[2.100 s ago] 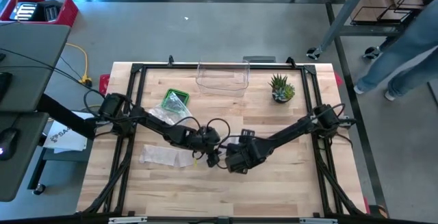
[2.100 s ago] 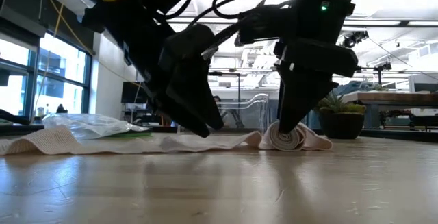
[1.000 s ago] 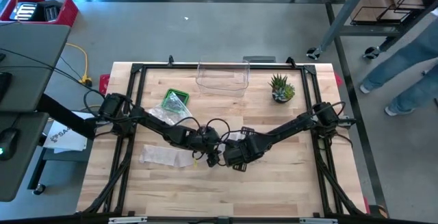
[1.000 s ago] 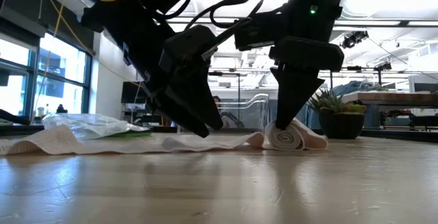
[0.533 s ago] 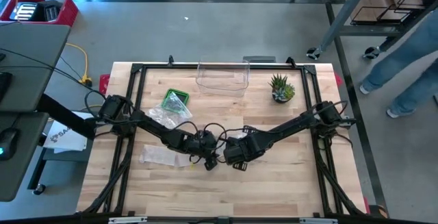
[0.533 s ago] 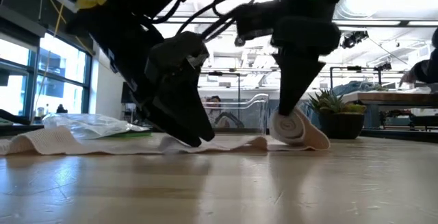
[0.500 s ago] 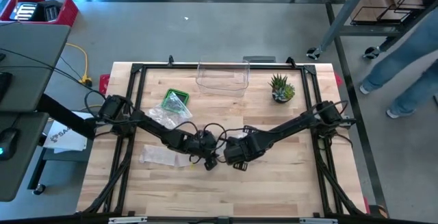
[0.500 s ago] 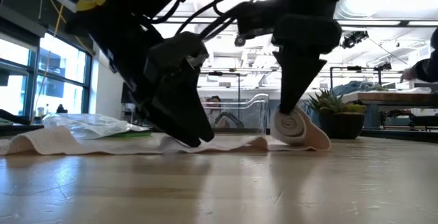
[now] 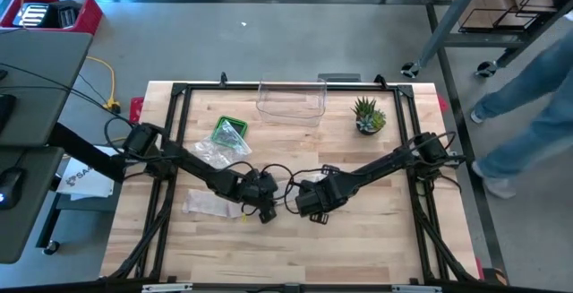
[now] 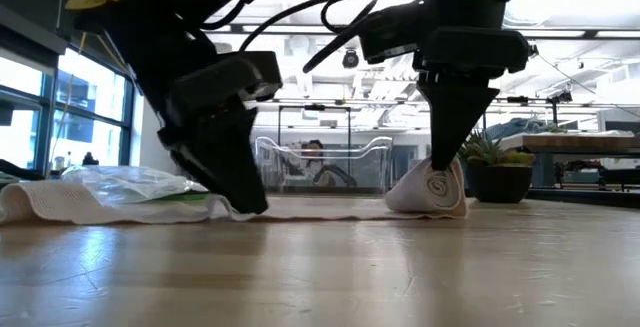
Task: Roll bandage
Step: Roll the bandage
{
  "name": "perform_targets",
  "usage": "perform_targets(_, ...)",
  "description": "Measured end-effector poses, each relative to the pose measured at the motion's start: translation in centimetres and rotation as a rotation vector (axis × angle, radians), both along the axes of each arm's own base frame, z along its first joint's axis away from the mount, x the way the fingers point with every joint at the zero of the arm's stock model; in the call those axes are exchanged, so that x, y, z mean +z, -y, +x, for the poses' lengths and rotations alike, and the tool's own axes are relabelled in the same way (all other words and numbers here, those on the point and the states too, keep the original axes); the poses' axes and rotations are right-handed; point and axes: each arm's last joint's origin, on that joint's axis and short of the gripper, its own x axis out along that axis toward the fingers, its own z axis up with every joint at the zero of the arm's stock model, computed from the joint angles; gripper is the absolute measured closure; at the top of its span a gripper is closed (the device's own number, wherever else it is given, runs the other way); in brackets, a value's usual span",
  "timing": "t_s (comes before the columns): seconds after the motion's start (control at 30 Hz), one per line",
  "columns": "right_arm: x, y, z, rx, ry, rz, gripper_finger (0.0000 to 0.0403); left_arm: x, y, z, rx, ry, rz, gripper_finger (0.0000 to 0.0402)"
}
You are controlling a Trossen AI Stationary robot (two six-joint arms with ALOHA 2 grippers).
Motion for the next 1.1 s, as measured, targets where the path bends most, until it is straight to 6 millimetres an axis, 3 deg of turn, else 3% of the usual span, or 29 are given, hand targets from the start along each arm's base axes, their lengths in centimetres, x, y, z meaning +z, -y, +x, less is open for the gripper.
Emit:
perform_targets(0.5, 0.3, 1.1, 1.1, -0.178, 0.134, -0.009, 0.0403, 0.3, 0.9, 0.4, -0.069, 0.066, -0.042, 0.0190)
perform_targets(1.1, 0.1, 0.5, 0.8, -0.153, 0.096, 0.030, 0.0403, 0.2, 1.1, 0.4, -0.062, 0.056, -0.085, 0.0190)
